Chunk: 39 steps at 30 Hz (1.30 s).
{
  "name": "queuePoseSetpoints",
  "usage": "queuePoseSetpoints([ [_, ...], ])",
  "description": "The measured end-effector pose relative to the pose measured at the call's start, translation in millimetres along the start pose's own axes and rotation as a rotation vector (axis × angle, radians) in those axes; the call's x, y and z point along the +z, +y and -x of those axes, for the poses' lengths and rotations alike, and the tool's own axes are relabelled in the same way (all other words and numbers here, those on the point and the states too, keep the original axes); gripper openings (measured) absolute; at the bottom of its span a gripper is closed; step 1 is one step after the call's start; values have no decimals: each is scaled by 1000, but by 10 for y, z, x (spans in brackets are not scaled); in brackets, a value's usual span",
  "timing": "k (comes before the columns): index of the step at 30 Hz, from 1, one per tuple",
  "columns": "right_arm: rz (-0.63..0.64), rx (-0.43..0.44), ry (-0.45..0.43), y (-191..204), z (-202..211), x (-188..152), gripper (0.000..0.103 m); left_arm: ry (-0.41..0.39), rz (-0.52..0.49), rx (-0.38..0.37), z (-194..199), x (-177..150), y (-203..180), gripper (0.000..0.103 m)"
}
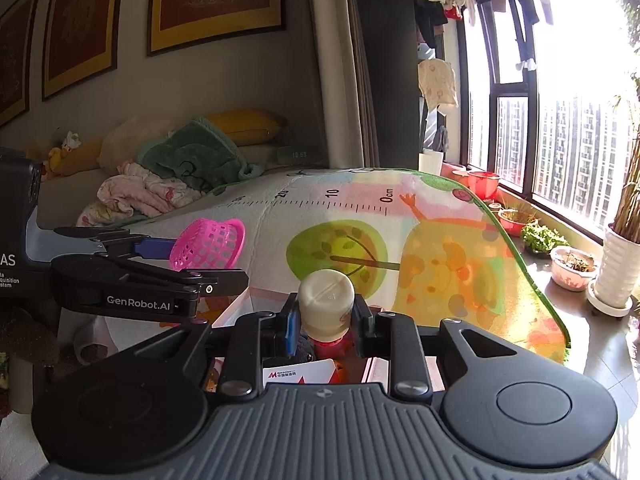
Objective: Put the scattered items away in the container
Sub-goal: 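Carry the white bottle and pink strainer over the pink box and open both tools, then move the left tool to the blue wipes pack while the right tool reaches the black tube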
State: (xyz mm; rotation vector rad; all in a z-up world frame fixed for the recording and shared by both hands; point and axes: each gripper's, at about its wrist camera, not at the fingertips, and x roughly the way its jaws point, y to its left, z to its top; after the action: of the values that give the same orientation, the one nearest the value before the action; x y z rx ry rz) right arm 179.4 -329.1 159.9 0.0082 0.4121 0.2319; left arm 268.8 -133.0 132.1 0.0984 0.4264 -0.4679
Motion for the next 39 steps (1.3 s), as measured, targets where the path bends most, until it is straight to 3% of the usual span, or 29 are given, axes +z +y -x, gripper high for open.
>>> queuePoseSetpoints([
  [5,-12,-17,35,-166,-409,-17,25,95,56,-38,-592,-140,73,87],
  [9,-29,-21,71,-268,-680,-44,25,137,9,-77,-741,-361,2,93],
  [16,-50,11,151,-256,-1154,-63,25,110,-14,-45,-227,-539,149,100],
  [24,-106,162,216,139,-1626,152,26,185,42,38,498,-1031,404,102],
  [28,-78,159,200,412,-1770,285,46,187,23,90,851,-1237,502,102],
  [30,-78,156,200,470,-1734,296,47,182,9,123,1005,-1319,565,103],
  [35,-44,91,170,470,-1334,222,63,165,19,237,1262,-1487,812,103],
  [39,-16,9,122,368,-850,93,78,162,87,298,1457,-1650,995,103],
])
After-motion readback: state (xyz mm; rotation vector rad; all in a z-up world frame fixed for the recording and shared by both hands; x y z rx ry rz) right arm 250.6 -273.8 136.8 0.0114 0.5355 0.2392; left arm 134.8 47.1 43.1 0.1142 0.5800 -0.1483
